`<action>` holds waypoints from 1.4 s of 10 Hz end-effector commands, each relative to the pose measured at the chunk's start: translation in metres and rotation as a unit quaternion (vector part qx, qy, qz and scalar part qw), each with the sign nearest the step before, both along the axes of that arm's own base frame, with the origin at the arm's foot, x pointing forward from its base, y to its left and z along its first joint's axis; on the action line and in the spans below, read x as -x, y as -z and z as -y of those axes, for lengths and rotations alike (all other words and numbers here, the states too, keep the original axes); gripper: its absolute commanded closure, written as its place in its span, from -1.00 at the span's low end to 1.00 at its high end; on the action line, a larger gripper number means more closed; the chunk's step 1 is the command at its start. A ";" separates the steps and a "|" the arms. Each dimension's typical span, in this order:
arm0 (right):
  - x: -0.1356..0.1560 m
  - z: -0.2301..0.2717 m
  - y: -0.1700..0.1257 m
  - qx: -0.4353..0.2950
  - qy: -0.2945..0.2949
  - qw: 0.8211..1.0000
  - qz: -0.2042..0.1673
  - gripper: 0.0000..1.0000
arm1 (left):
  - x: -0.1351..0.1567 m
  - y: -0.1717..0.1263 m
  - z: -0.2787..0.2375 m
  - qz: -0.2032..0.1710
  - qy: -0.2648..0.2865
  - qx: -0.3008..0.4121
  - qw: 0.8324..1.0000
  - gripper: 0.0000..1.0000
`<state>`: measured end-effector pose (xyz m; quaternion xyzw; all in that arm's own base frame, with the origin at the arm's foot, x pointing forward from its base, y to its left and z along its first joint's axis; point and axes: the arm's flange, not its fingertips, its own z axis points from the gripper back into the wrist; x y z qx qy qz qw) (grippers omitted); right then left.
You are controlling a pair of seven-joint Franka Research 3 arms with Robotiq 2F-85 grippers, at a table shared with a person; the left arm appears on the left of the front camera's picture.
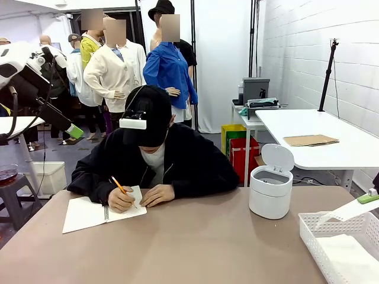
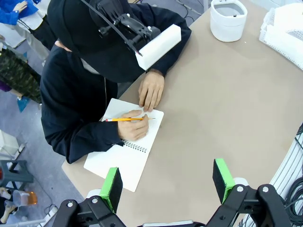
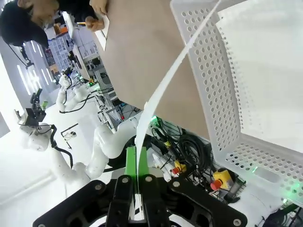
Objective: Sort the paper based on its condition.
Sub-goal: If a person hands you a paper, place it in the Organizing basket , and if it's crumpled, put it in the Trash can.
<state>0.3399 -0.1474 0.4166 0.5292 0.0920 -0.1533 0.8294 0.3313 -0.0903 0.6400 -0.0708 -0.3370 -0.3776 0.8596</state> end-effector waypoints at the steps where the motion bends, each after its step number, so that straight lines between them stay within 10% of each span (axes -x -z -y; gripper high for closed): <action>1: 0.002 -0.001 -0.008 0.001 -0.003 1.000 0.008 1.00 | 0.001 0.001 0.000 -0.002 -0.003 -0.004 1.000 -1.00; 14: -0.002 0.009 0.061 0.045 -0.014 0.994 -0.095 1.00 | 0.001 0.001 0.000 -0.002 -0.003 -0.004 1.000 -1.00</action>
